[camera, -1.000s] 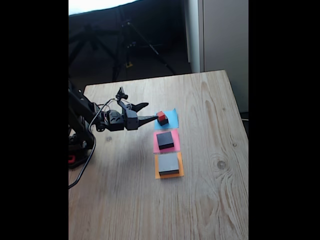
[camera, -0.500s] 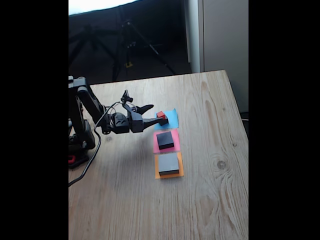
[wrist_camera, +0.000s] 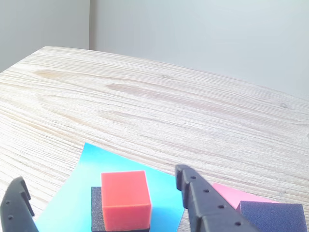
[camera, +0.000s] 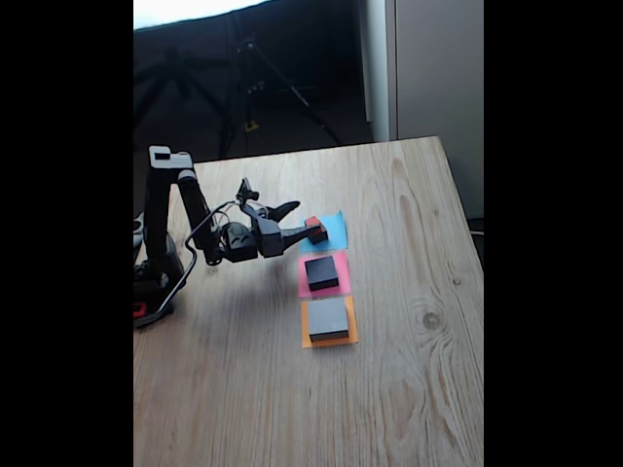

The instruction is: Tower of hanoi

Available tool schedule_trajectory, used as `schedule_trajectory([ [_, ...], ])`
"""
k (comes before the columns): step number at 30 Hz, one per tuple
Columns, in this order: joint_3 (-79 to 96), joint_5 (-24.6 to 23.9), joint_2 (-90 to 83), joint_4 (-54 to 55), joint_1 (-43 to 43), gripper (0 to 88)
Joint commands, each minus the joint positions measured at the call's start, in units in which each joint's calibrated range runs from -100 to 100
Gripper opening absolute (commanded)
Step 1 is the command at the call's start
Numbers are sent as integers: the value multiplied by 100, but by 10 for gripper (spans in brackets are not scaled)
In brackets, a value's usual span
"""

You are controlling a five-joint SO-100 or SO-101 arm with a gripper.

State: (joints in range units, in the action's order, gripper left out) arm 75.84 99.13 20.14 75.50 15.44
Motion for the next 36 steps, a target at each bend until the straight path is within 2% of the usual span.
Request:
schedule_trajectory([
  [1, -165, 87, 61, 184, 49, 374],
  [19, -102, 87, 204, 167, 149, 356],
  [36, 44, 87, 166, 103, 191, 211],
])
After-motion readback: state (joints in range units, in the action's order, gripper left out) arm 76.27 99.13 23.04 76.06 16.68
